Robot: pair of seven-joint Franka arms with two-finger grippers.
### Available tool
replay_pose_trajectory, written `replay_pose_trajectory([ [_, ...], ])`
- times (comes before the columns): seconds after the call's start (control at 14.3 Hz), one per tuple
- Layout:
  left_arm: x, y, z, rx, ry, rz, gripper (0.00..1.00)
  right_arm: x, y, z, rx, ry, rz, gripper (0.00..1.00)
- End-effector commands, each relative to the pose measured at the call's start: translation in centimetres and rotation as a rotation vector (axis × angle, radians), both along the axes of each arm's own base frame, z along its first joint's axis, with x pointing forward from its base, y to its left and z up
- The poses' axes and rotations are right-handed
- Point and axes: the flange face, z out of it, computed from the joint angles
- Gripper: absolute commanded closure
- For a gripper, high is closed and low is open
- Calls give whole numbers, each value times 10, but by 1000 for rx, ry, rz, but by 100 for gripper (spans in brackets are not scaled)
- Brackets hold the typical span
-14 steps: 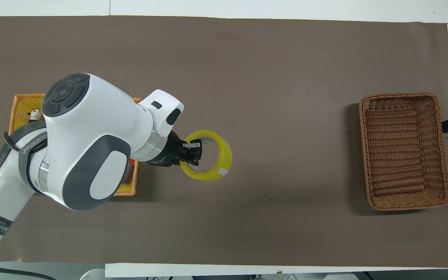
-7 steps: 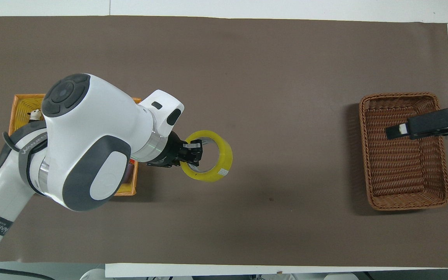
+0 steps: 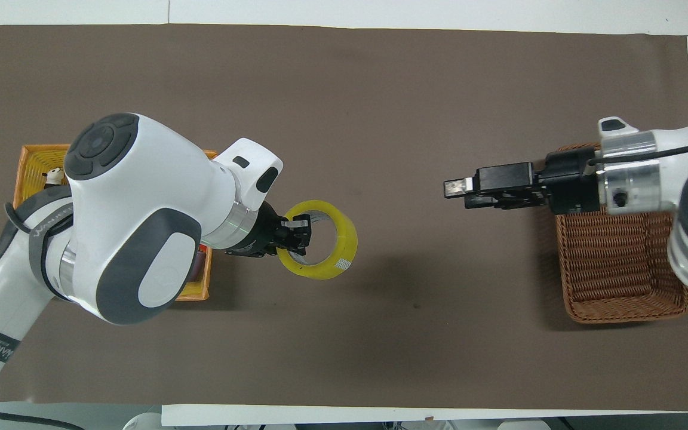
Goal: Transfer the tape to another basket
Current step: 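Hold the tape up with the left gripper while the right gripper approaches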
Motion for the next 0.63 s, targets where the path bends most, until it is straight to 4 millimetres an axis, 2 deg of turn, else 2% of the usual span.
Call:
replay_pose_trajectory([
  [0.0,-4,1,11,-13,6,15,100,-13,48,-26,54,35,-24,0],
  [0.21,-5,2,9,-10,11,13,100,-30,88,-46,128,108,-103,0],
  [0.42,-4,1,11,-13,5,16,100,-40,106,-51,121,149,-99,0],
  [0.56,-3,2,10,-13,4,17,100,-43,105,-54,114,147,-101,0],
])
